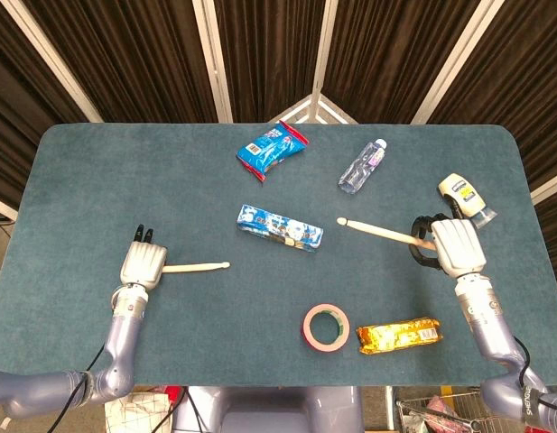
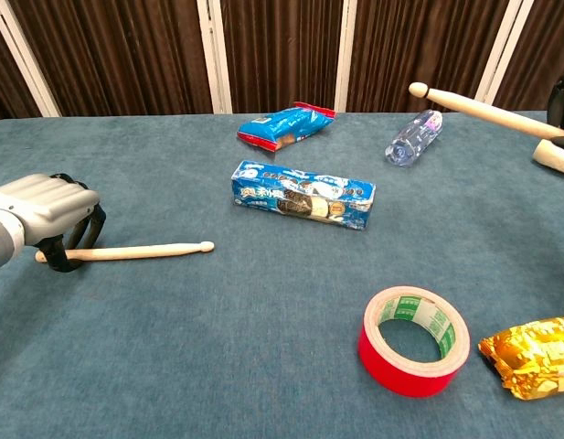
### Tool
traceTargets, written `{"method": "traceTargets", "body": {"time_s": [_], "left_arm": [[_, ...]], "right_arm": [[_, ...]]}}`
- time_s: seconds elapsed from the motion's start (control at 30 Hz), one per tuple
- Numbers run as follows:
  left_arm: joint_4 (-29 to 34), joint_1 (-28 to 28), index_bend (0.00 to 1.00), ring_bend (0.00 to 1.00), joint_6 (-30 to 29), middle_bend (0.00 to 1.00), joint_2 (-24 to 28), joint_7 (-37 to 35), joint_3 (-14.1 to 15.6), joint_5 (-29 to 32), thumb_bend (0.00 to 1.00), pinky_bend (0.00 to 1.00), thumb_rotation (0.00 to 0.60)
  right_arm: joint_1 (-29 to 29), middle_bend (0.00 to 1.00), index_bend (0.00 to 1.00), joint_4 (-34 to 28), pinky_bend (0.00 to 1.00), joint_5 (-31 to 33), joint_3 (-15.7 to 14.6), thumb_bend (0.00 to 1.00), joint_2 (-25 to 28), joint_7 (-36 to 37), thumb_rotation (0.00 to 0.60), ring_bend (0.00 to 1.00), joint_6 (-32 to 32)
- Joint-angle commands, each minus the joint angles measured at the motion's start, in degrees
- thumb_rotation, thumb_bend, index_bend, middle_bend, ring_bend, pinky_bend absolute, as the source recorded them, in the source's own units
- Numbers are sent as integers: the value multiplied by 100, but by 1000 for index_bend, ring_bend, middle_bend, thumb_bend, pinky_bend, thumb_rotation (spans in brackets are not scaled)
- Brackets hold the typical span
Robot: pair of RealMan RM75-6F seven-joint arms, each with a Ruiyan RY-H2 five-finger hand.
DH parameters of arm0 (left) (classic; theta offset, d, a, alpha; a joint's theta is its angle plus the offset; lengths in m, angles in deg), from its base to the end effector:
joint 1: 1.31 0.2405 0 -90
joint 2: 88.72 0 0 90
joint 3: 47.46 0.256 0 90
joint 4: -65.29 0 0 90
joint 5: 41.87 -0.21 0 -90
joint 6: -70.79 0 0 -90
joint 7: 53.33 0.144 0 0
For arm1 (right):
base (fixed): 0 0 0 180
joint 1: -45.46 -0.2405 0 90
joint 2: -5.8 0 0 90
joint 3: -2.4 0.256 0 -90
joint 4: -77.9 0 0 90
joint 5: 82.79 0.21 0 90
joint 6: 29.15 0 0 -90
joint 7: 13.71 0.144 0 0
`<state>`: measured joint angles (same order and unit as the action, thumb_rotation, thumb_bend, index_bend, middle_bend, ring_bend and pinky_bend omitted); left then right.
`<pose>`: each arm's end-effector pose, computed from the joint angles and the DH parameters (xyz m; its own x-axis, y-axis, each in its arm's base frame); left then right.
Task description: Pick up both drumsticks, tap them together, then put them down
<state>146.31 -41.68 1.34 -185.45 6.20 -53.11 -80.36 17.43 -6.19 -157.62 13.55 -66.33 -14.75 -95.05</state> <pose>-0.2132 0.3220 -0.0363 0.7901 0.3016 0.5337 0.5850 -0.1107 -0.8035 -0.2481 -0.3309 0.1150 0.3694 -0.0457 0.9281 -0.9170 -0.1799 0.3561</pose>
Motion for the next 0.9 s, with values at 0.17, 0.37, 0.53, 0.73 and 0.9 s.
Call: {"method": "traceTargets", "body": {"time_s": [0.17,0.37,0.53,0.73,0.9], "left_arm": [[-94,-18,553,106,-42,533,-91,133,32,26,441,0,600],[-132,-31,556,106,-129,535,-154,250,68,-52,441,0,600],[-124,-34,576,106,-155,539,-173,297,97,-137,444,0,600],[-233,-16,571,106,-147,536,-214,346,135,-177,446,0,600],[-353,-4,534,106,-119,516,-269,344,152,-232,446,0,600]], "right_arm": [[7,575,665,18,36,5,0,430,11,6,600,458,3],[16,575,665,24,36,2,7,431,21,30,600,458,-7],[27,575,665,28,36,-9,4,431,28,55,600,458,-17],[34,575,665,23,36,-17,16,430,56,87,600,458,-26],[36,575,665,6,36,-16,20,430,77,70,600,458,-27]]}}
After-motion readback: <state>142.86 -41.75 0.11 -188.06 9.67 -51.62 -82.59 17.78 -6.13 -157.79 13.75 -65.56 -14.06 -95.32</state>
